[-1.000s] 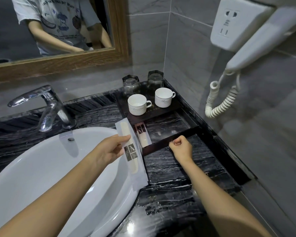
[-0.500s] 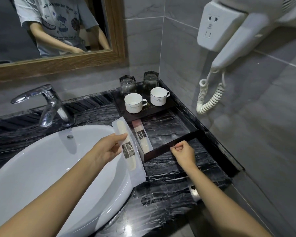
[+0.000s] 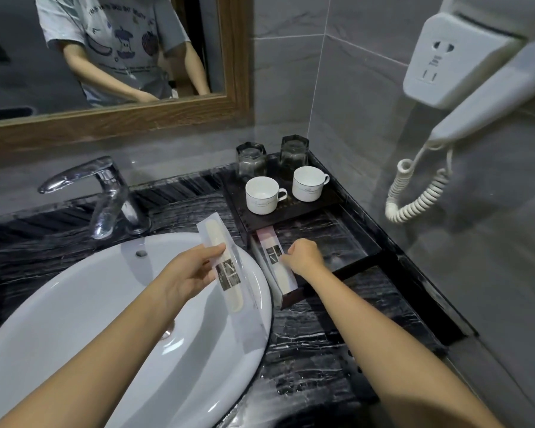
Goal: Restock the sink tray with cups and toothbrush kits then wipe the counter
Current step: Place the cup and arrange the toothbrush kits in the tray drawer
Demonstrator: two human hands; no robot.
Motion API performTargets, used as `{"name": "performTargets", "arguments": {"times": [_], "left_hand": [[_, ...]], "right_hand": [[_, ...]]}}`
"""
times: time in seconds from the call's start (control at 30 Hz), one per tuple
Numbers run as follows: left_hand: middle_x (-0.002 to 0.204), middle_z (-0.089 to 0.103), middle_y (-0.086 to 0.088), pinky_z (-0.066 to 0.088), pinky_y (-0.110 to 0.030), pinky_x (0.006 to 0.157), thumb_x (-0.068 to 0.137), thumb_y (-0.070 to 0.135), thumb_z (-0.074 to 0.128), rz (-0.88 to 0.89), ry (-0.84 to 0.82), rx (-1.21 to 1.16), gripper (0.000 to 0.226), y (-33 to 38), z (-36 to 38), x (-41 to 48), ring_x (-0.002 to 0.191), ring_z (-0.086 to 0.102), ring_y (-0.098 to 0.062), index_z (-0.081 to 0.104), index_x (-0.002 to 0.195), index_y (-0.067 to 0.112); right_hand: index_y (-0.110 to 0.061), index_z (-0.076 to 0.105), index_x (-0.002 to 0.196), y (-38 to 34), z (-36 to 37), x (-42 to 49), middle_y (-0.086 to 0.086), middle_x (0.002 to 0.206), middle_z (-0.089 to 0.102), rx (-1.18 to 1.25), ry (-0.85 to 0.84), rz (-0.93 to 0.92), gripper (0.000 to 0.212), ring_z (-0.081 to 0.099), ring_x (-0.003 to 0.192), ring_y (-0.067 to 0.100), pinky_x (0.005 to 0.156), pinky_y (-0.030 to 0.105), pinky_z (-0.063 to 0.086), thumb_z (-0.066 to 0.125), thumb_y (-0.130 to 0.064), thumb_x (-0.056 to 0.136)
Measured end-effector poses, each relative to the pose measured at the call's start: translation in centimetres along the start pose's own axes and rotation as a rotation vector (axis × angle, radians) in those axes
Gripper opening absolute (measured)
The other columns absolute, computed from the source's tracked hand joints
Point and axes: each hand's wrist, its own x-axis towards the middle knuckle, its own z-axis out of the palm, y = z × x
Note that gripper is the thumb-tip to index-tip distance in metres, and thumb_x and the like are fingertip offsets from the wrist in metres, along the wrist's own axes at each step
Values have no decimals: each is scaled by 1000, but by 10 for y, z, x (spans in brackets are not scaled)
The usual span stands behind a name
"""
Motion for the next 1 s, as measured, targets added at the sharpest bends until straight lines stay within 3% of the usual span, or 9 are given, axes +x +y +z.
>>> {"name": "performTargets", "arguments": {"times": [0.07, 0.17, 0.33, 0.5, 0.67, 0.73, 0.77, 0.83, 1.0], "left_hand": [[65, 70, -4, 55, -20, 46, 83, 2, 60, -9, -2, -3, 7, 5, -4, 7, 53, 67, -10, 64, 81, 8], [57, 71, -2, 55, -21, 46, 84, 1, 60, -18, -18, 1, 9, 12, -5, 15, 51, 67, -10, 63, 80, 8], [58, 71, -1, 54, -20, 45, 83, 2, 60, -27, -37, -2, 11, 15, 4, 21, 52, 68, -9, 64, 76, 9], [58, 72, 1, 53, -18, 44, 83, 2, 60, -25, -28, -36, 10, 12, 15, 25, 52, 68, -8, 64, 79, 11], [56, 71, 2, 51, -16, 42, 85, 2, 59, -20, 14, -68, 12, 5, 23, 23, 50, 67, -7, 64, 80, 13], [54, 70, 2, 50, -16, 42, 85, 3, 58, -10, 40, -70, 13, 5, 25, 21, 49, 66, -6, 63, 79, 13], [54, 70, 3, 50, -16, 42, 85, 3, 58, -3, 52, -73, 13, 5, 26, 21, 49, 66, -6, 63, 79, 13], [53, 69, 4, 49, -15, 41, 85, 4, 60, 11, 78, -68, 13, 5, 27, 20, 48, 65, -5, 62, 76, 14], [51, 68, 4, 48, -14, 40, 85, 5, 60, 27, 117, -74, 13, 4, 28, 19, 45, 64, -5, 62, 76, 14]], "right_hand": [[-10, 41, 54, -5, 7, 6, 5, 58, 42, -19, -8, 62, 42, 48, 58, 23, 49, 25, 37, 68, -24, 83], [-13, 32, 52, -8, 13, 11, 3, 57, 36, -9, 2, 116, 47, 45, 66, 22, 46, 25, 31, 69, -19, 81], [-2, 68, 89, -5, 11, 11, 12, 99, 68, 53, -61, 144, 16, 65, 95, 29, 72, 29, 50, 69, -17, 82], [-15, 53, 66, -3, 12, 10, 20, 108, 69, 37, -44, 77, 20, 66, 100, 32, 84, 41, 56, 65, -12, 81], [-2, 59, 86, 2, 12, 9, 19, 115, 65, 91, -111, 53, 10, 62, 105, 31, 91, 42, 53, 65, -7, 81], [4, 67, 93, 5, 8, 15, 15, 105, 67, 120, -152, 55, 15, 64, 97, 27, 84, 40, 55, 65, -4, 81], [-1, 68, 81, 5, 4, 16, 8, 88, 66, 120, -169, 33, 4, 64, 82, 22, 71, 36, 55, 64, -3, 80], [-15, 56, 60, 6, 0, 20, -2, 68, 48, 107, -195, 29, 23, 51, 61, 14, 53, 26, 42, 64, -2, 78], [-13, 47, 65, 12, -2, 27, 7, 79, 53, 64, -251, 17, 25, 55, 76, 19, 68, 30, 47, 66, -4, 78]]}}
